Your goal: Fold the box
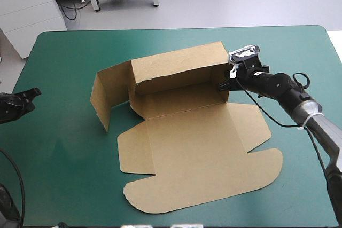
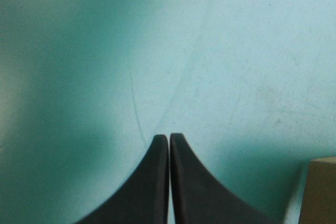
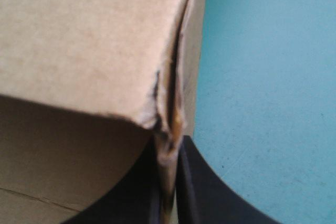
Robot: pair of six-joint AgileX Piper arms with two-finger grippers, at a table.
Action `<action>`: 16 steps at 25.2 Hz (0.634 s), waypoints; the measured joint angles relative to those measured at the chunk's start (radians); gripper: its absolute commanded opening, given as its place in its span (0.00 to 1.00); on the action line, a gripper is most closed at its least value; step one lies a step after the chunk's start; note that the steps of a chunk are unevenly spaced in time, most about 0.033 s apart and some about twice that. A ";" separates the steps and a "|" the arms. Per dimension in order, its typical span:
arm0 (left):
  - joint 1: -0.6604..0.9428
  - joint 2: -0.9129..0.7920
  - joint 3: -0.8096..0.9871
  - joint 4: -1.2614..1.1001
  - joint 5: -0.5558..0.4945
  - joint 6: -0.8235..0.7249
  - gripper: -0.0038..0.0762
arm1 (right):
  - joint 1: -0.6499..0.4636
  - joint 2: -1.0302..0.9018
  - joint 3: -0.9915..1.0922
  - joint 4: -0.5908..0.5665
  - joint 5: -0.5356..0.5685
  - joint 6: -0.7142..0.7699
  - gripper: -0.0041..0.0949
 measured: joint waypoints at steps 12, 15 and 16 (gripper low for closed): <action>0.000 0.000 0.036 -0.071 -0.046 0.045 0.03 | -0.036 0.007 -0.333 -0.532 0.435 0.669 0.02; 0.000 0.000 0.036 -0.072 -0.046 0.045 0.03 | -0.038 0.007 -0.415 -0.588 0.557 0.758 0.02; 0.000 0.000 0.036 -0.073 -0.046 0.045 0.02 | -0.038 0.007 -0.446 -0.599 0.604 0.779 0.02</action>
